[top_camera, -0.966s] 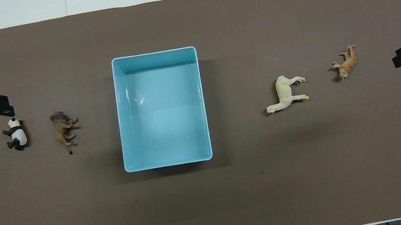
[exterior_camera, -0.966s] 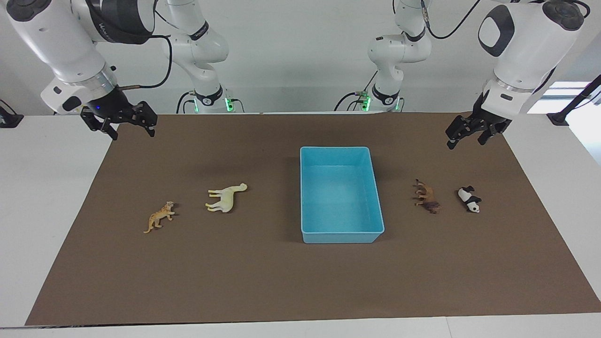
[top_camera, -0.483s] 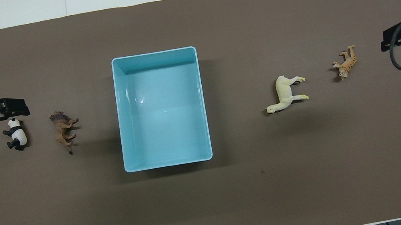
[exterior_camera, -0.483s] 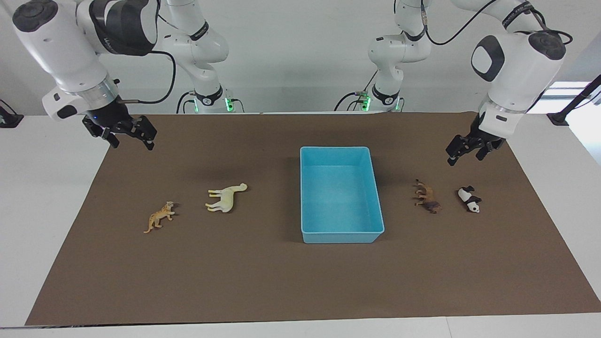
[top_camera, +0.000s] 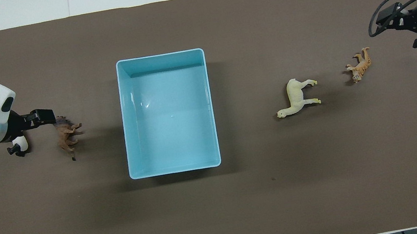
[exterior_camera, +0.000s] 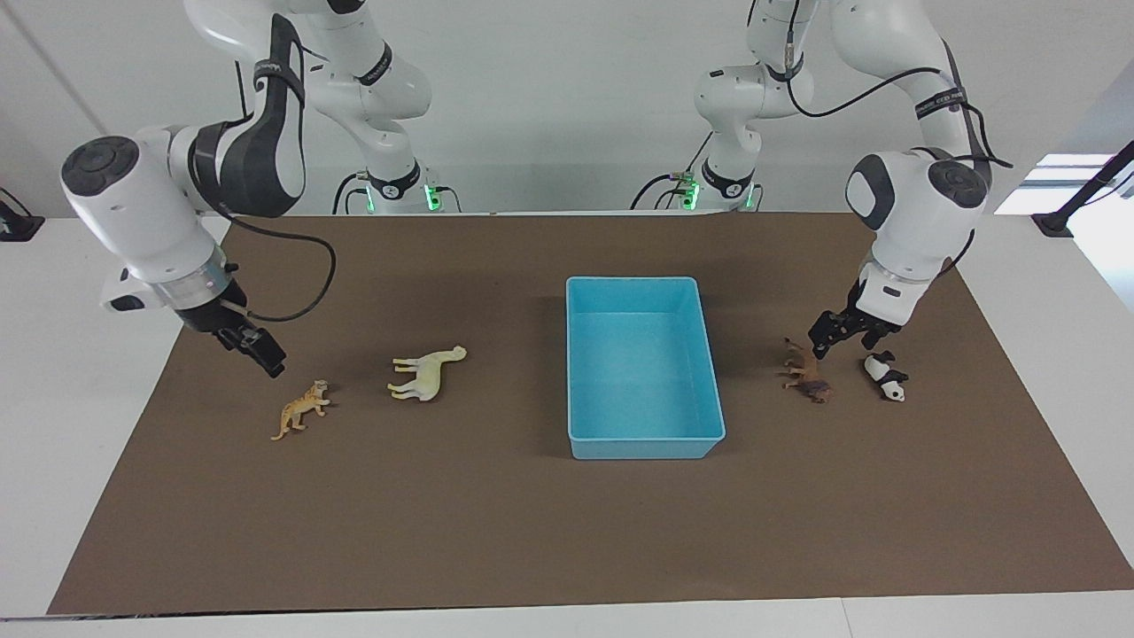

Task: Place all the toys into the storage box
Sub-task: 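Grasp the brown horse with the left gripper while the right gripper reaches the tan dog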

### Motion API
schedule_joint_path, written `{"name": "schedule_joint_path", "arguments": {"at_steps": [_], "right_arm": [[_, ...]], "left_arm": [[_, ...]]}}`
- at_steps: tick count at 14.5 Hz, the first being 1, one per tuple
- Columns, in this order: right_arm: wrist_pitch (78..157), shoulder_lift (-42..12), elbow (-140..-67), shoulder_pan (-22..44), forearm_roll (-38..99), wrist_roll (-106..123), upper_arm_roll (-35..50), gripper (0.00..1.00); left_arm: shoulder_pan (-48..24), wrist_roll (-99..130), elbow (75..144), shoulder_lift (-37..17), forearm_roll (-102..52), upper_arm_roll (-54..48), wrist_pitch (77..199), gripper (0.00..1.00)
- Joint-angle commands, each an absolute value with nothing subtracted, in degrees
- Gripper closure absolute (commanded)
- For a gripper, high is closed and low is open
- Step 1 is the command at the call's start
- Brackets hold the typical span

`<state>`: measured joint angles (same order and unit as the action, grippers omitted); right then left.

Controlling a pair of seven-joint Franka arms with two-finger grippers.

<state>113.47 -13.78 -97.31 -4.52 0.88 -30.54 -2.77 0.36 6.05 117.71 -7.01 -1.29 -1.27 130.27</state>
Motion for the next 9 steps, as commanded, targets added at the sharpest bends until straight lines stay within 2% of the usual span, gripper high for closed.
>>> {"name": "schedule_joint_path", "arguments": {"at_steps": [1,7,9], "right_arm": [[115.22,-16.16,-97.21,-6.33,1.41,-35.85,-2.02,0.00],[121.71,-17.14,-103.61,-6.24,1.49,-37.79,-2.02,0.00],[123.39,-19.06,-103.62,-6.50,1.49,-37.71,-2.02,0.00]], "left_arm": [[0.44,4.92,120.40,-7.91,-0.53,-1.23,135.78,0.00],[-0.35,6.15,120.32,-13.52,-0.62,-1.23,140.35,0.00],[-0.44,6.15,120.32,-14.06,-0.62,-1.23,140.71,0.00]]}}
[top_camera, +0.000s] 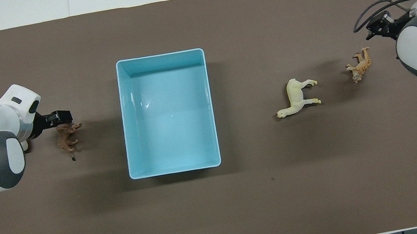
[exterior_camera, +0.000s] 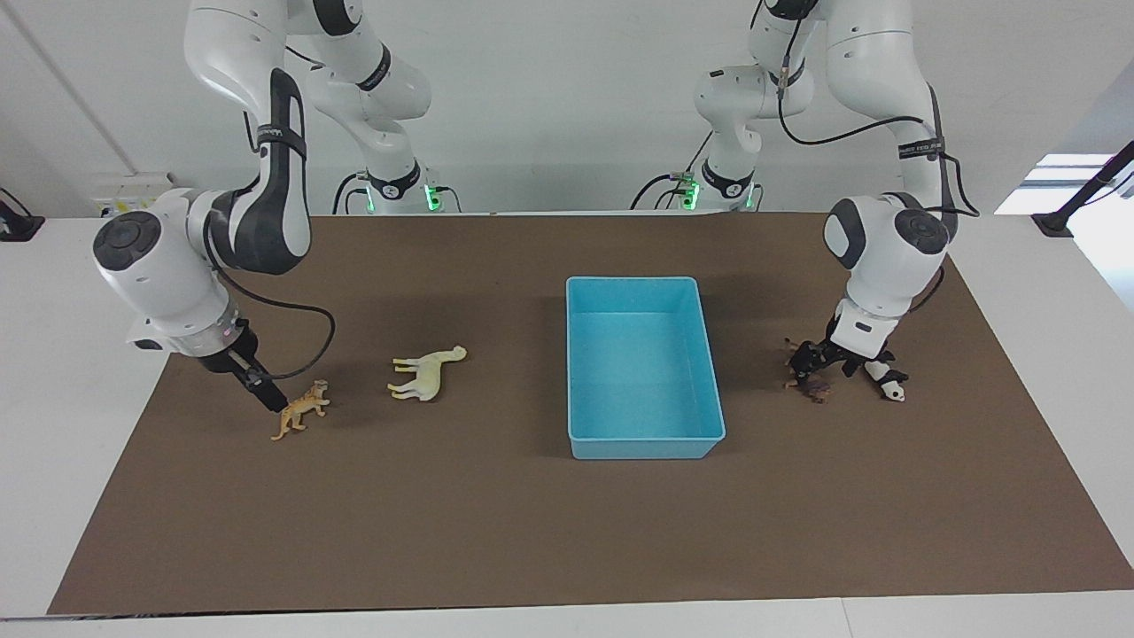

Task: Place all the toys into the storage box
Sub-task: 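Grasp the brown horse with the left gripper while the right gripper reaches the tan dog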

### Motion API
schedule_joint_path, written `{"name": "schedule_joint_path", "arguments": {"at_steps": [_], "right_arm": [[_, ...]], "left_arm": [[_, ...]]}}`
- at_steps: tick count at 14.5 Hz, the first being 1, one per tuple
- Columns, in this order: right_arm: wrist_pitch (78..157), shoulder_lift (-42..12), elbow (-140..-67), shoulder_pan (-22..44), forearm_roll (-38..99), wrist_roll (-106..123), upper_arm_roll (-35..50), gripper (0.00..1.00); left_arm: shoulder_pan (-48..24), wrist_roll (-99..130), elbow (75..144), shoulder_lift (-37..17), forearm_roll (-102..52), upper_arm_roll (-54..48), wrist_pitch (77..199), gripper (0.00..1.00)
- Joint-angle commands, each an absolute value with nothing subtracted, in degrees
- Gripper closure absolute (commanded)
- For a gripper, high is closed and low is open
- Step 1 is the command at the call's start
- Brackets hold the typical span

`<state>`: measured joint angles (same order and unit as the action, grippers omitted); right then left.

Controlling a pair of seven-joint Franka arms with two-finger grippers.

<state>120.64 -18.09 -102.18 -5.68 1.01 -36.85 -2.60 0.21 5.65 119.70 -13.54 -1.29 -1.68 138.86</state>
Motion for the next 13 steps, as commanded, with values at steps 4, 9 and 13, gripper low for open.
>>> {"name": "schedule_joint_path", "arguments": {"at_steps": [4,9,13], "right_arm": [[126.12,-22.14,-103.54,-6.68,4.74,-38.23,-2.02,0.00],[130.60,-24.52,-103.80,-6.59,8.00,-39.73,-2.02,0.00],[128.68,-23.91,-105.29,-6.50,8.00,-39.64,-2.02,0.00]], "left_arm": [[-0.35,5.71,120.41,-14.50,-0.62,-1.23,140.71,0.05],[-0.35,6.33,120.50,-15.03,-0.62,-1.32,140.71,0.30],[-0.44,10.45,120.41,-15.03,-0.62,-1.32,140.54,1.00]]}}
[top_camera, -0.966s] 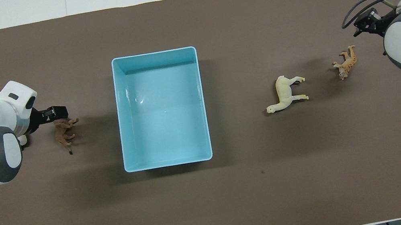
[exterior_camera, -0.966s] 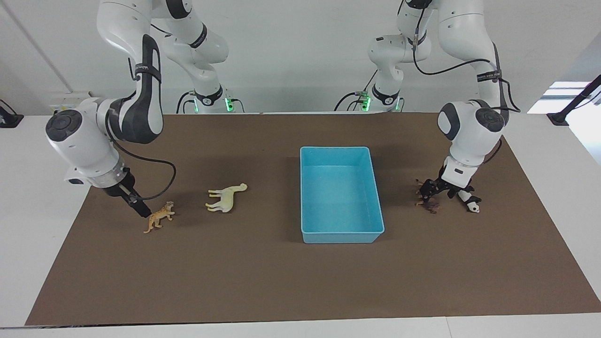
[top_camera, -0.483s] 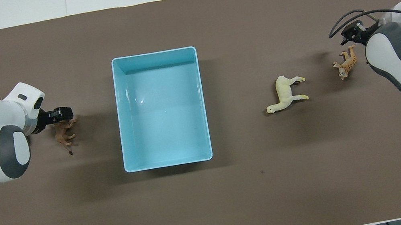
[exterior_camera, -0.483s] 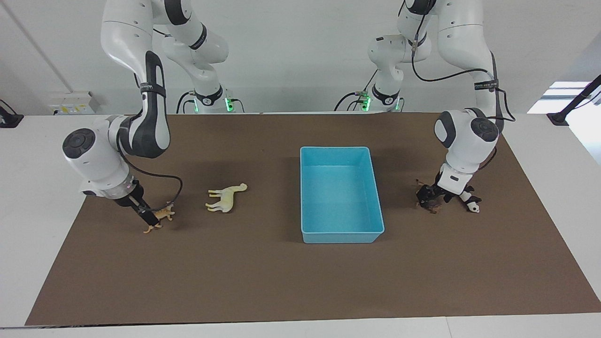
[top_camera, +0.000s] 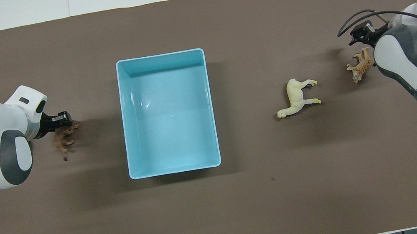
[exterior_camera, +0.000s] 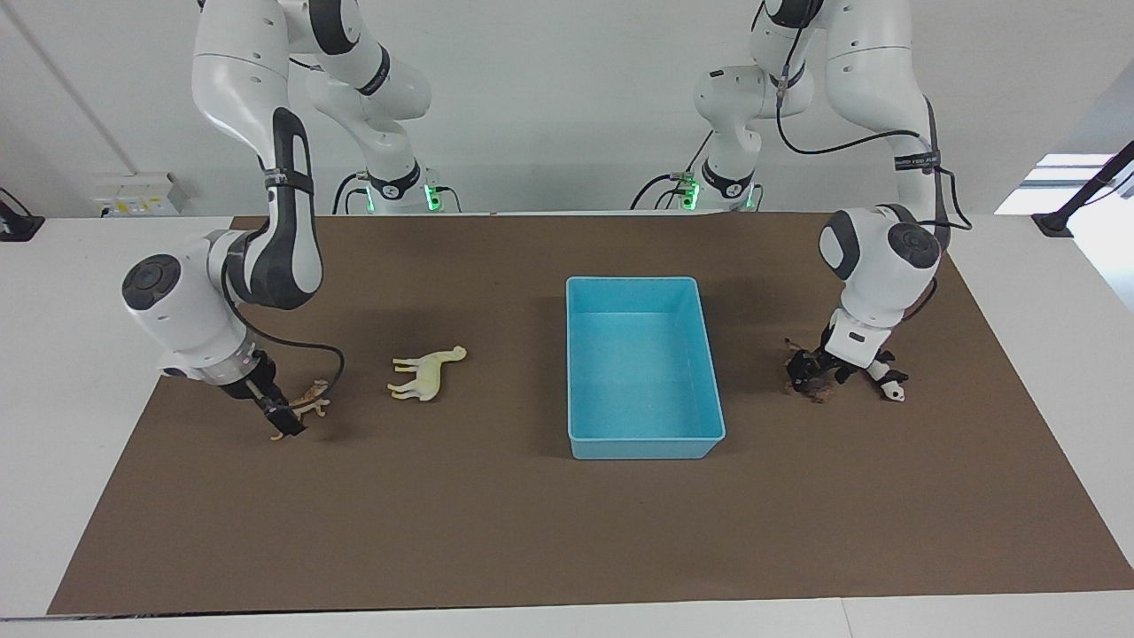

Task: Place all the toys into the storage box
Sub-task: 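Grasp the brown horse with the left gripper while the right gripper reaches the tan dog, then carry the brown horse into the box while the right gripper grasps the dog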

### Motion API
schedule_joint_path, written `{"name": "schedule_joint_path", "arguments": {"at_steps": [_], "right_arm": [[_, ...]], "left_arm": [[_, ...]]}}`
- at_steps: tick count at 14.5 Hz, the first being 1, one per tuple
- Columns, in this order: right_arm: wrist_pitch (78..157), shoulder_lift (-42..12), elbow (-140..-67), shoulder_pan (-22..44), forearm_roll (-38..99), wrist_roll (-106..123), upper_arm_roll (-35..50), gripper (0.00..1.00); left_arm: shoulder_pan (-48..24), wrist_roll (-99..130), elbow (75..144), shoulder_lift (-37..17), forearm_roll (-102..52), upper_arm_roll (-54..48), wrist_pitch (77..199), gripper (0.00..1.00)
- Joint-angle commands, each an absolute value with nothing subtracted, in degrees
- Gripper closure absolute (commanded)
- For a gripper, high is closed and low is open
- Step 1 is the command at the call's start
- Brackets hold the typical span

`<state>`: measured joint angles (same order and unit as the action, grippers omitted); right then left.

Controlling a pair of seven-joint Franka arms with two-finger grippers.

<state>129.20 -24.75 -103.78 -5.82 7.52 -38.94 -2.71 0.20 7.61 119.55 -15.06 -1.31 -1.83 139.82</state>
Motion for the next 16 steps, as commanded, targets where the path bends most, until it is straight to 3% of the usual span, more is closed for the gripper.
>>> {"name": "schedule_joint_path", "arguments": {"at_steps": [1,3,8,10,12,13,16], "right_arm": [[127.89,-23.82,-105.29,-6.50,8.00,-39.29,-2.11,0.00],[127.71,-23.47,-106.51,-6.50,8.00,-39.20,-2.02,0.00],[128.41,-22.59,-109.07,-6.42,8.00,-39.11,-2.11,0.02],[128.50,-22.59,-109.07,-6.50,7.91,-38.33,-2.11,0.41],[128.15,-22.59,-108.72,-6.50,7.82,-36.66,-2.11,0.81],[127.80,-22.59,-108.46,-6.50,7.65,-34.74,-2.11,0.96],[126.48,-22.50,-107.50,-6.59,7.47,-29.18,-2.20,1.00]], "left_arm": [[-0.44,10.63,119.89,-15.03,-0.70,-1.41,140.02,1.00],[-1.05,12.56,117.44,-15.12,-1.23,-1.49,137.48,1.00],[-5.52,25.36,101.73,-14.68,-5.78,-1.67,117.81,1.00],[-8.07,33.45,95.39,-14.76,-7.20,-1.76,112.17,1.00],[-13.07,43.36,93.96,-14.85,-7.82,-1.76,112.05,1.00],[-15.62,48.03,94.22,-14.94,-7.82,-1.67,114.06,1.00],[-20.47,54.48,99.38,-13.98,-7.82,-1.67,121.79,1.00]]}}
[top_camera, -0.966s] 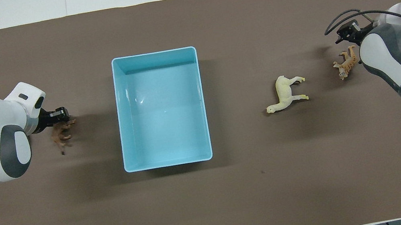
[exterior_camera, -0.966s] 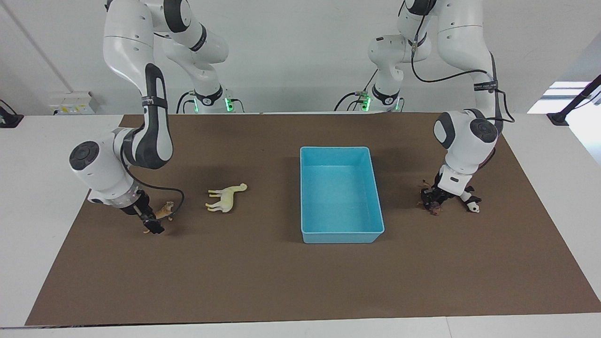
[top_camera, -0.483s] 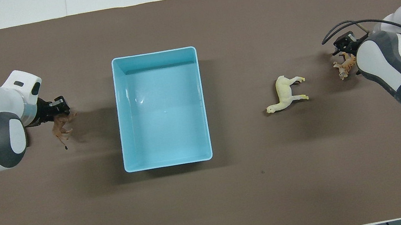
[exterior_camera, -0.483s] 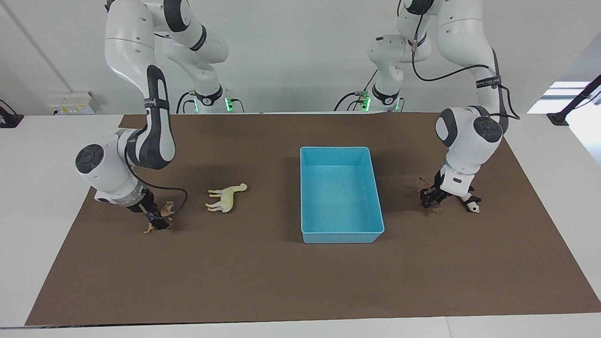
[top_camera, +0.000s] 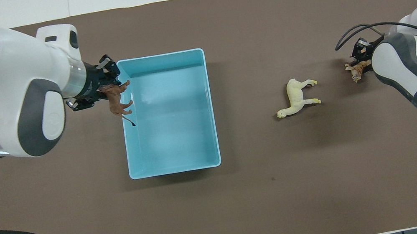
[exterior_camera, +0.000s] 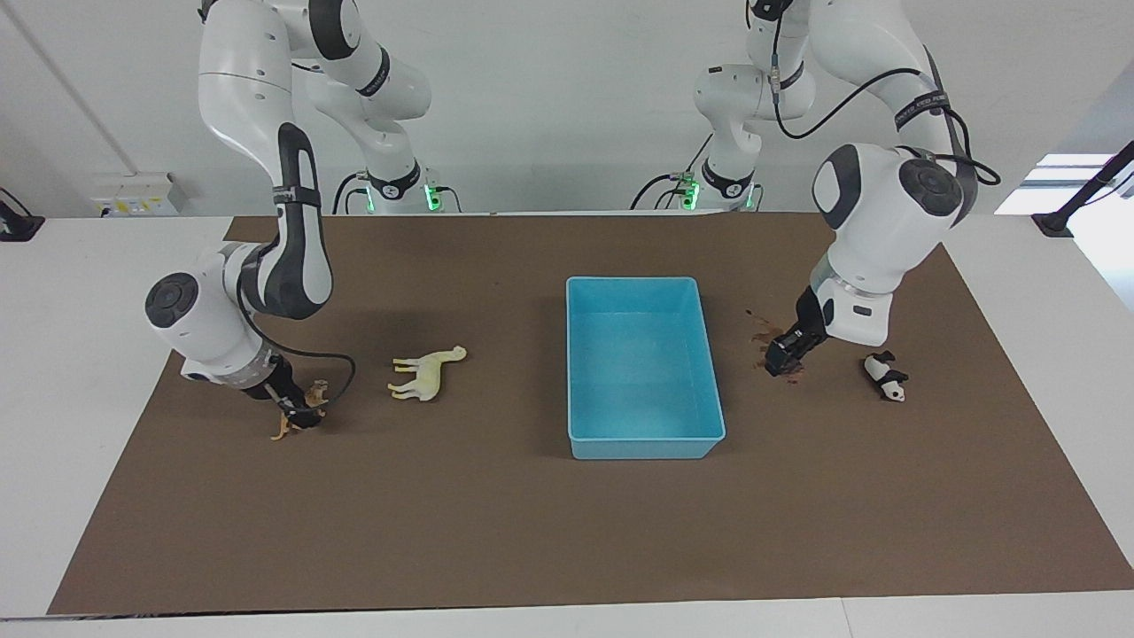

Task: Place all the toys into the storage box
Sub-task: 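Carry the brown horse into the box while the right gripper grasps the dog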

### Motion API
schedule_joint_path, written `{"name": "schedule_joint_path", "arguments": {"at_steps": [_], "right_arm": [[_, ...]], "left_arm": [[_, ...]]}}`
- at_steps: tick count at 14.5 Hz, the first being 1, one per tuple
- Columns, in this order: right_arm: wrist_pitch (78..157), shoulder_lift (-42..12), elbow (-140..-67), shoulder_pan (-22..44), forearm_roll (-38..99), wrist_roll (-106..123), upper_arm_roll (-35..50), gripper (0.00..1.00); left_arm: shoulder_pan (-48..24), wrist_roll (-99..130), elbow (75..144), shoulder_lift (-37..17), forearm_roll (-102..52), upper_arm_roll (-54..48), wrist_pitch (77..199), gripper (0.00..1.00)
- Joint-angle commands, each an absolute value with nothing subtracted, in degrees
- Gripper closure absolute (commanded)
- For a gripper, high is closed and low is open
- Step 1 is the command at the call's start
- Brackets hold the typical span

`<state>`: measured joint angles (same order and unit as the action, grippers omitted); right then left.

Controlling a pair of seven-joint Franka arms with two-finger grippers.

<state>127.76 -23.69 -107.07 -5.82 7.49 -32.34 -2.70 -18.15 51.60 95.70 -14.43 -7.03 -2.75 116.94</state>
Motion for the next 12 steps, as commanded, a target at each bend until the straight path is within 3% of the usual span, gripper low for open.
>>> {"name": "schedule_joint_path", "arguments": {"at_steps": [1,4,6,9,12], "right_arm": [[124.13,-22.33,-105.66,-6.59,7.12,-29.01,-2.20,1.00],[113.77,-21.53,-97.33,-5.89,6.86,-27.25,-2.20,1.00],[107.95,-21.62,-90.73,-5.71,6.68,-26.37,-1.59,1.00],[98.99,-22.32,-81.68,-1.43,7.03,-26.63,-0.53,1.00],[97.12,-22.41,-77.36,8.49,7.21,-33.88,-0.53,1.00]], "left_arm": [[-21.26,54.49,102.19,-13.10,-7.82,-1.67,124.60,1.00],[-22.76,54.58,107.57,-11.34,-7.73,-1.58,127.97,0.55],[-22.76,54.58,107.14,-11.34,-7.73,-1.50,127.36,0.01],[-21.98,54.23,103.99,-11.43,-6.33,-1.23,123.76,0.00],[-18.04,52.48,101.87,-10.46,-3.10,-1.14,118.84,0.00]]}}
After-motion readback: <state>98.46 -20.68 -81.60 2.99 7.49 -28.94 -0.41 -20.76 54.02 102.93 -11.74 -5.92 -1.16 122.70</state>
